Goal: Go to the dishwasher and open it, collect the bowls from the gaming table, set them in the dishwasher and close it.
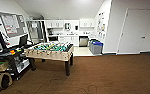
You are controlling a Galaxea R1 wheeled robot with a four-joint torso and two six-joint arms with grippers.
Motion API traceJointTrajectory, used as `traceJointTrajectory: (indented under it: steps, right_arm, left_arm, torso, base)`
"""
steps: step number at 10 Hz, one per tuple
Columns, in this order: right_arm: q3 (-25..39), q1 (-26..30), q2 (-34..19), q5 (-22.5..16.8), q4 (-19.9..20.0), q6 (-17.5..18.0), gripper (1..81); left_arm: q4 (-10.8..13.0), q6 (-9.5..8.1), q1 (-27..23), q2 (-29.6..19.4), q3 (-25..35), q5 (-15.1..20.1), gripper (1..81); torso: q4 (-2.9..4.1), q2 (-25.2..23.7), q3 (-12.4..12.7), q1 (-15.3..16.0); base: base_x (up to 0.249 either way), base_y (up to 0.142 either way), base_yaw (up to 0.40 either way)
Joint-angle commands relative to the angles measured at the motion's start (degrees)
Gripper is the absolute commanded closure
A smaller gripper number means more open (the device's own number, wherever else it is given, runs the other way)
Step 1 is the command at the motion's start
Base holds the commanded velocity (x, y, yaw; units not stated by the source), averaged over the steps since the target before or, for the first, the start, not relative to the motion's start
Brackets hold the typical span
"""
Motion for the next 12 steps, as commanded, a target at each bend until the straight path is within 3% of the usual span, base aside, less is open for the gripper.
traceJointTrajectory:
  steps: [1,6,12]
  right_arm:
    - [0.0,2.5,-0.6,-1.5,-0.8,-0.3,81.1]
    - [0.0,2.6,-0.5,-1.5,-0.8,-0.3,81.1]
    - [0.0,2.4,-0.6,-1.4,-0.8,-0.3,81.1]
  left_arm:
    - [0.8,0.31,-2.6,-1.3,0.3,1.0,81.1]
    - [0.8,0.31,-2.6,-1.5,0.3,1.0,81.1]
    - [0.8,0.31,-2.6,-1.6,0.3,1.0,81.1]
  torso:
    - [0.00,0.0,0.0,0.0]
    - [0.00,0.0,0.0,0.0]
    - [0.00,0.0,0.0,0.0]
  base:
    - [0.102,0.000,0.000]
    - [0.102,0.000,0.000]
    - [0.090,-0.099,0.000]
